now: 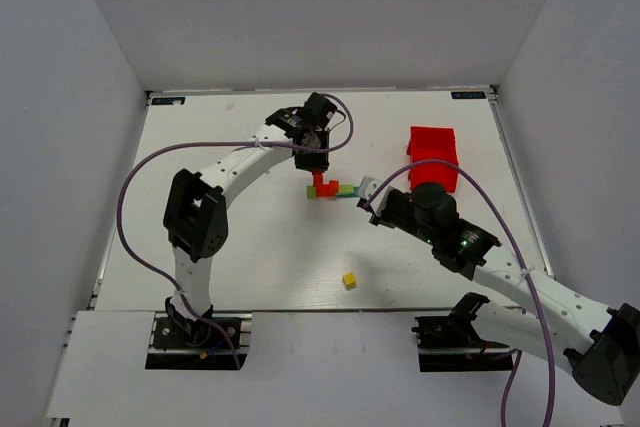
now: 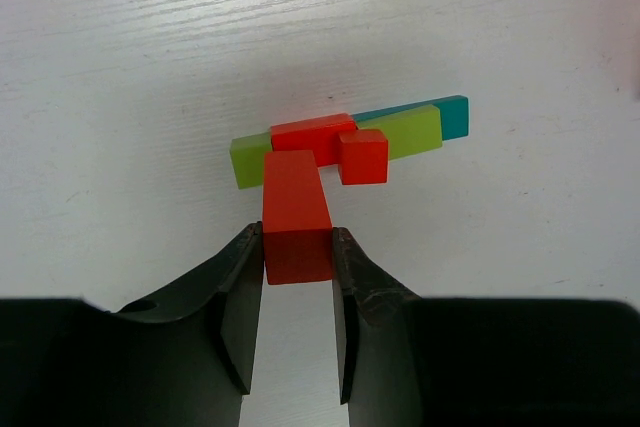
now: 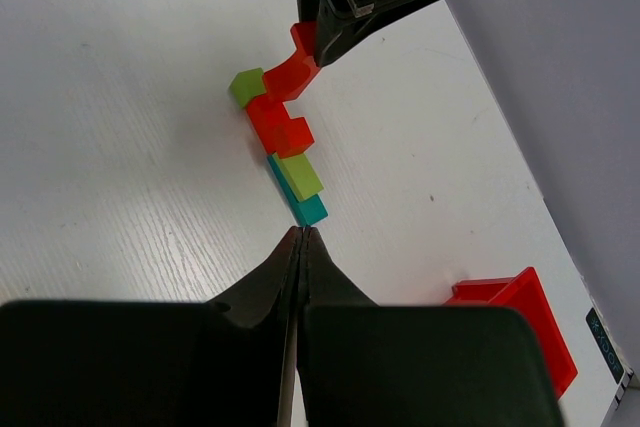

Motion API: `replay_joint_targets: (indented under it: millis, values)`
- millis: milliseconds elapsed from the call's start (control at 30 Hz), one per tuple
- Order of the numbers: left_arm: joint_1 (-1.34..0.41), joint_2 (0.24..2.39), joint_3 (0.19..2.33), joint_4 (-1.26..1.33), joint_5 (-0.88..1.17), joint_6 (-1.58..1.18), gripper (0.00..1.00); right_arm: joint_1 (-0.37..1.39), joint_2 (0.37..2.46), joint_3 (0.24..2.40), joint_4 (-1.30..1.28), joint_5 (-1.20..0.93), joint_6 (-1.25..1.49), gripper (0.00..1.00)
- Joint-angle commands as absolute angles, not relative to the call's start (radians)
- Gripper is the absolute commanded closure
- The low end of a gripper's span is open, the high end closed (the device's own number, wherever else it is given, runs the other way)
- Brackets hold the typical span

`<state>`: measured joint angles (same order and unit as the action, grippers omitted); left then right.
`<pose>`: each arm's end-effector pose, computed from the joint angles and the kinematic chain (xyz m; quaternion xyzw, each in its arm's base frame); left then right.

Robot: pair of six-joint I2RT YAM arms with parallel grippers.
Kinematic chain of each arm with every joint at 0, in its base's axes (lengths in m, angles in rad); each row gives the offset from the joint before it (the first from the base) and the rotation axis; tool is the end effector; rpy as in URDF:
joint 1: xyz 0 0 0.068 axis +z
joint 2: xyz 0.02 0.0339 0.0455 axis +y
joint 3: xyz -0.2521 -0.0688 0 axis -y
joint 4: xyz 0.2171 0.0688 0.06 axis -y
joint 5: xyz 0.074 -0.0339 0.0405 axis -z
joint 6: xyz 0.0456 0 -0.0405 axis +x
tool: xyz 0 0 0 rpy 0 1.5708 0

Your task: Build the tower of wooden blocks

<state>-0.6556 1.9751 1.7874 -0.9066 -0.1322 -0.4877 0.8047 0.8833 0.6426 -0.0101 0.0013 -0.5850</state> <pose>0.3194 -0.2381 0.2578 0.0658 0.9675 -0.0734 0.2328 0.1394 0.1448 0.2852 -0.5055 0.6071 0.0667 0.6095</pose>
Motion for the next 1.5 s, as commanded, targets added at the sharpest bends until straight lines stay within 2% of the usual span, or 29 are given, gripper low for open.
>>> replay_joint_targets:
  millis: [0, 1467]
  values:
    - [-0.652, 1.977, 1.796, -0.907, -0.13, -0.508, 1.0, 0.805, 0.864, 0.638, 0.005, 0.009, -0.578, 1.0]
    - [-0.643, 2.005, 1.767, -0.879, -0.167, -0.526, 1.0, 0.804, 0.859, 0.626, 0.005, 0.009, -0.583, 1.0]
